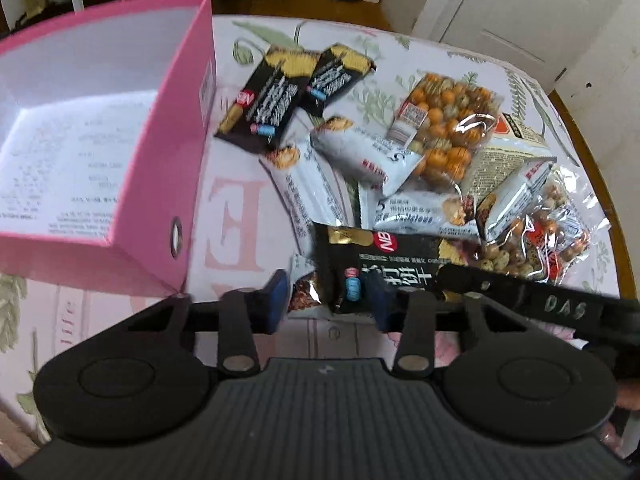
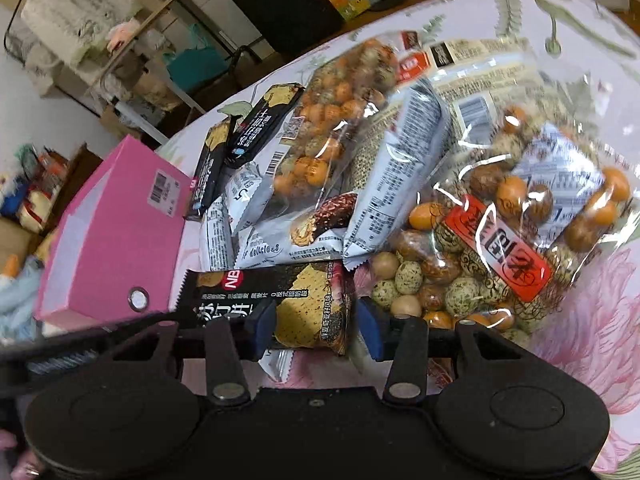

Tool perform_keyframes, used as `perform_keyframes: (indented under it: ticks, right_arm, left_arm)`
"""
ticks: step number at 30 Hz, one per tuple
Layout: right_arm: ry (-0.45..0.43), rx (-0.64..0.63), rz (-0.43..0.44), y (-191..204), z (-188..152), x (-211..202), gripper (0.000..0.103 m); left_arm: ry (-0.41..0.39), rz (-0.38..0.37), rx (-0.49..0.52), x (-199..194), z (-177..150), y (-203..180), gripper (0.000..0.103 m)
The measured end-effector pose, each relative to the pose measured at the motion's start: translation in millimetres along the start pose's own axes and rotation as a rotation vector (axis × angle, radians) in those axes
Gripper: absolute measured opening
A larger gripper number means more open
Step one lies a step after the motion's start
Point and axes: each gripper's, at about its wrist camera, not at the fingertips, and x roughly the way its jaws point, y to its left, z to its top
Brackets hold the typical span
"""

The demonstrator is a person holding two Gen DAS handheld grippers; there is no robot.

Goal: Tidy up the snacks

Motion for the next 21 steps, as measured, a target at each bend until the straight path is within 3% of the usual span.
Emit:
perform_keyframes:
  ticks: [3, 5, 13, 21]
  right_arm:
    - [0.01, 0.031, 0.033, -7, 2, 2, 0.045]
    - [0.017, 0.044, 0.039, -8, 3, 2, 0.039]
    - [0.019, -0.022, -0.02, 12, 3, -5, 0.038]
    - [0.055, -0.113, -0.04, 48, -9, -20, 0.041]
  left_arm:
    - [0.005, -0.059, -0.018, 2, -2, 4, 0.02]
    - [0.003, -0.07, -0.017, 3, -2, 3, 0.02]
    - [0.005, -0.086, 0.008, -2, -8, -2, 0.023]
    - [-0.028, -0.021, 0.033, -34, -24, -4, 0.024]
